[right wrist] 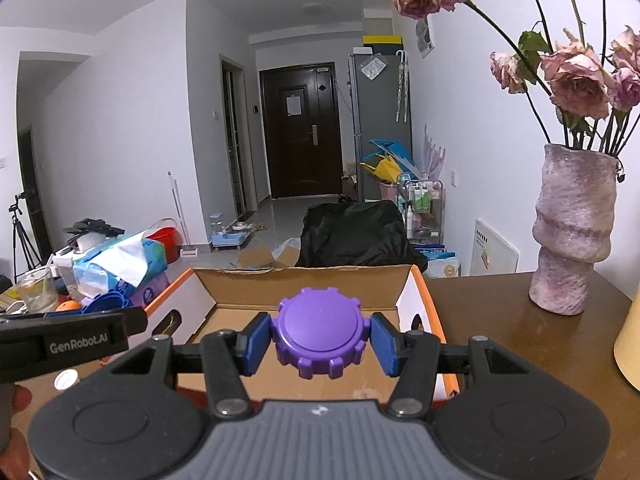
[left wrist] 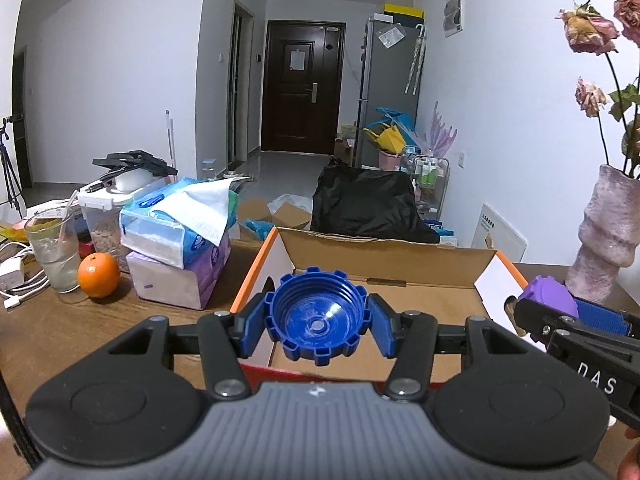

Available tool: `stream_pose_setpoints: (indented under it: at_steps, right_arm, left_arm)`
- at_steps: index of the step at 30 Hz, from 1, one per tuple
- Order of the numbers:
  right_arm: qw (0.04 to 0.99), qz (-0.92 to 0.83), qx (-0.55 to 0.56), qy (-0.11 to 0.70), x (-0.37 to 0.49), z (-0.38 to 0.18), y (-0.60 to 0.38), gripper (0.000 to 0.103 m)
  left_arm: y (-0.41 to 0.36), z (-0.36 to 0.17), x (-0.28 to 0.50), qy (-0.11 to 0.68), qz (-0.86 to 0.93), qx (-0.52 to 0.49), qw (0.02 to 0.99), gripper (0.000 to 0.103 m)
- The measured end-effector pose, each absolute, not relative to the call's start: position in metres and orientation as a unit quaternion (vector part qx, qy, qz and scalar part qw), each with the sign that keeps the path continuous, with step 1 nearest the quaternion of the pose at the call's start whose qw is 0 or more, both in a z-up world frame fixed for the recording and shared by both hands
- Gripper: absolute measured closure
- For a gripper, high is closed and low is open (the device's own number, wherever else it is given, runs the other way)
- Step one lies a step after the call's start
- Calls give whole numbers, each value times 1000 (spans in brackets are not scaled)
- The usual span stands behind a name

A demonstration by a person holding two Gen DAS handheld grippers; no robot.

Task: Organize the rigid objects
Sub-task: 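Carry both held caps over the open cardboard box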

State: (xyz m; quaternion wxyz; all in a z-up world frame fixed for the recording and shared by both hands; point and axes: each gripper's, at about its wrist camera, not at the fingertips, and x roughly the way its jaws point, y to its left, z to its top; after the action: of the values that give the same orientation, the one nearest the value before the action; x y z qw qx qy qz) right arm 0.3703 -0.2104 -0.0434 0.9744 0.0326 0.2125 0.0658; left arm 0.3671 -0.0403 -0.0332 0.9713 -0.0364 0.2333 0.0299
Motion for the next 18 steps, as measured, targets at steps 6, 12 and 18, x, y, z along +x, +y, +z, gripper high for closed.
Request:
stream_pose_setpoints:
  at_steps: [6,12,18]
  right_arm:
    - [974,62,34,218,389,-46,-212,50]
    - [973,55,36,223,406,-48,-214,50]
    - [971,49,33,233,423,-54,-214,50]
  left_arm:
    - [-43,-35,382,239,36,-37,970,48]
    - [-42,-37,398,241,45,-38,969,48]
    - [-42,-39,412,243,51,-37,968,48]
